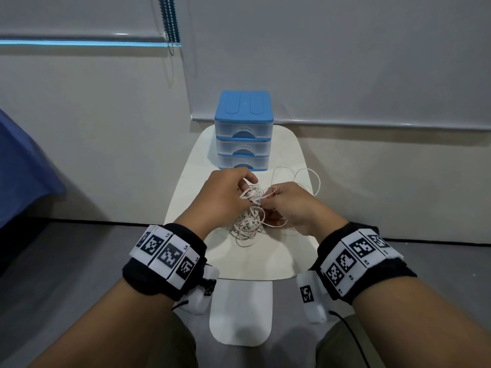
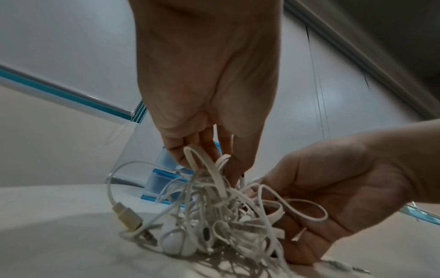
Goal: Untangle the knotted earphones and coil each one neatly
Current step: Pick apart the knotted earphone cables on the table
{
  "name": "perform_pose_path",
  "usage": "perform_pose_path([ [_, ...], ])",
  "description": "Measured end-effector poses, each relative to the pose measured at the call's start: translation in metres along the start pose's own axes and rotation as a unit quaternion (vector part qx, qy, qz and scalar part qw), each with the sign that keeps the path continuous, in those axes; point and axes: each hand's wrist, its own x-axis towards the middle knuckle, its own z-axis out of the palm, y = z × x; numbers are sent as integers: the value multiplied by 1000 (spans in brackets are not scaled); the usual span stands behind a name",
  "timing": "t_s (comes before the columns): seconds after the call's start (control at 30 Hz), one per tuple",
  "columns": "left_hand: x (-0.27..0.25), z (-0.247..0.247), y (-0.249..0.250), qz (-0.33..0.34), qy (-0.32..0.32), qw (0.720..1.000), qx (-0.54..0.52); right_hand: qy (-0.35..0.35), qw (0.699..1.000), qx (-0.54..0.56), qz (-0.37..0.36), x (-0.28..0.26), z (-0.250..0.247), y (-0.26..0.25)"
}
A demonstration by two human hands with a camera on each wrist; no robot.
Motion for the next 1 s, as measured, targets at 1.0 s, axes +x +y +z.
perform_pose_path([
  [1.0,20,-23,0,-8,-130,991,32,44,994,-66,-69,5,1,-7],
])
